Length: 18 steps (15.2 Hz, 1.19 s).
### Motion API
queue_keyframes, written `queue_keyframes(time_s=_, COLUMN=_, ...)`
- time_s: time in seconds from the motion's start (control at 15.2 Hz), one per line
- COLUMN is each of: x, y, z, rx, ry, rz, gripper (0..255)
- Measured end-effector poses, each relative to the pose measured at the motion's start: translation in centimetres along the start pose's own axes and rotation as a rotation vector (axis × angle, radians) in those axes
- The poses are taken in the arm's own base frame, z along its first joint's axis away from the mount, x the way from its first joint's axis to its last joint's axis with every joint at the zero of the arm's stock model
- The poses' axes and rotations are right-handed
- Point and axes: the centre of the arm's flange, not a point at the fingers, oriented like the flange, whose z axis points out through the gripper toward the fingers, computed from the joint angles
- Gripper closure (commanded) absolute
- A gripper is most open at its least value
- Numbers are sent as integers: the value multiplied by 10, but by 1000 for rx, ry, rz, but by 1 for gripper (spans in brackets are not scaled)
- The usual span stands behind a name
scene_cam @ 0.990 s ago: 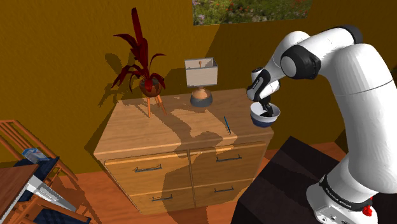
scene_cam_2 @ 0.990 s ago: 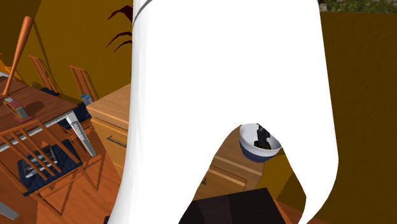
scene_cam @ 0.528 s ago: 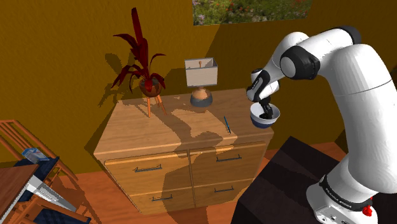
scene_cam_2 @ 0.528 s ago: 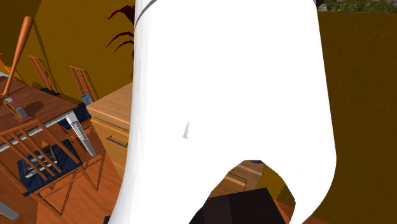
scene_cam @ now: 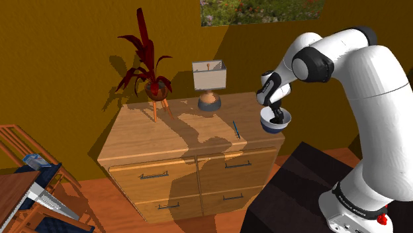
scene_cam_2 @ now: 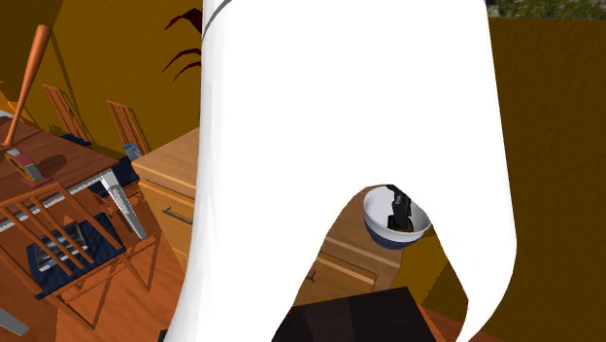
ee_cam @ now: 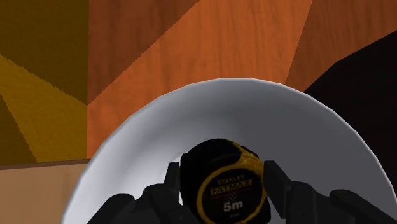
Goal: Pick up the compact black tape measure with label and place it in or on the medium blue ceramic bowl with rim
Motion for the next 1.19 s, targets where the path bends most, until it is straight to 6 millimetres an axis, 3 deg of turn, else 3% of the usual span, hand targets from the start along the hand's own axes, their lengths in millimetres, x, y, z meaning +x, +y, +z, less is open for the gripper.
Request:
queue_keyframes(time_s=0.59, x=-18, y=-6, z=-38, rx=-2, ry=-3, rz=3, gripper=255)
queue_keyframes(time_s=0.66, x=-18, y=-5, z=-38, rx=-3, ry=-2, rz=3, gripper=0)
queue_keyframes(time_s=0.79, x=-22, y=-4, z=-33, rx=-16, ry=35, rz=-30, gripper=0)
queue_keyframes(time_s=0.99, x=-38, y=7, z=-12, rx=-93, ry=172, rz=-384, gripper=0)
queue_keyframes(time_s=1.19, x=-41, y=11, z=-3, rx=-129, ry=191, rz=-462, gripper=0)
